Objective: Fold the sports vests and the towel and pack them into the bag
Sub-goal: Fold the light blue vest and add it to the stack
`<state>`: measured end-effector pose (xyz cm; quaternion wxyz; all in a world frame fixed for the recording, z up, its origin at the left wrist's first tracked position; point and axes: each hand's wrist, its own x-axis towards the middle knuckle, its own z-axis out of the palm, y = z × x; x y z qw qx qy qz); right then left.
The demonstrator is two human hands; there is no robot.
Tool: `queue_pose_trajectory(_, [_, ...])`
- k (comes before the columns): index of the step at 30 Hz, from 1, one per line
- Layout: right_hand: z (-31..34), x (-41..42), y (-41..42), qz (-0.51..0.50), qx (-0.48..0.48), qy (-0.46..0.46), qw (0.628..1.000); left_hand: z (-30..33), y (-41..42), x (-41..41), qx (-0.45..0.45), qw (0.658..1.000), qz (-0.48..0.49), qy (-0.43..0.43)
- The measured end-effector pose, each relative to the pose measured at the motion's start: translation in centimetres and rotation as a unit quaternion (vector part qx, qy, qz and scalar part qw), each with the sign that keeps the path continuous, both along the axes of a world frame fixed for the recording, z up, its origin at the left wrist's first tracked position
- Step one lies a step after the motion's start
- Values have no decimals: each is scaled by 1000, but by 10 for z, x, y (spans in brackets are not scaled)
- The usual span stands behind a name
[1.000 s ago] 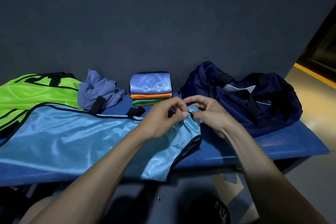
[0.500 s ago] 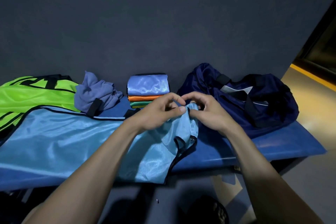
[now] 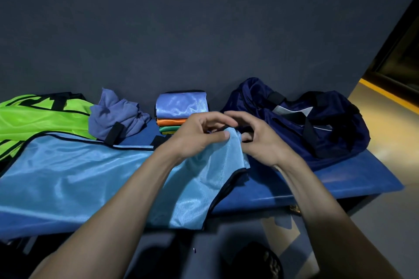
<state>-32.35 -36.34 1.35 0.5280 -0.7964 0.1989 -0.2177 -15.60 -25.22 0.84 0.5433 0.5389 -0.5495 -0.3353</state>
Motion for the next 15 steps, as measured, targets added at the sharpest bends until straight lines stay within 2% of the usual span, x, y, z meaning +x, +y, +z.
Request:
queue_pose_trajectory(4, [-7, 4, 5, -122, 103, -22, 987, -12, -9, -13, -42, 992, 58, -106])
queue_pose_trajectory(6, [-12, 4, 3, -150, 128, -23, 980, -20, -15, -19, -59, 984, 85, -148])
queue_pose_trajectory(10, [-11, -4, 5, -157, 115, -41, 980, -32, -26, -25, -80, 966, 85, -232])
queue_pose_trajectory(13, [-11, -8, 6, -183, 88, -43, 978, -33, -32, -25, -68, 961, 60, -260])
queue_pose_trajectory(15, [-15, -9, 3, -202, 113, -54, 971, -32, -36, -24, -65, 959, 72, -266])
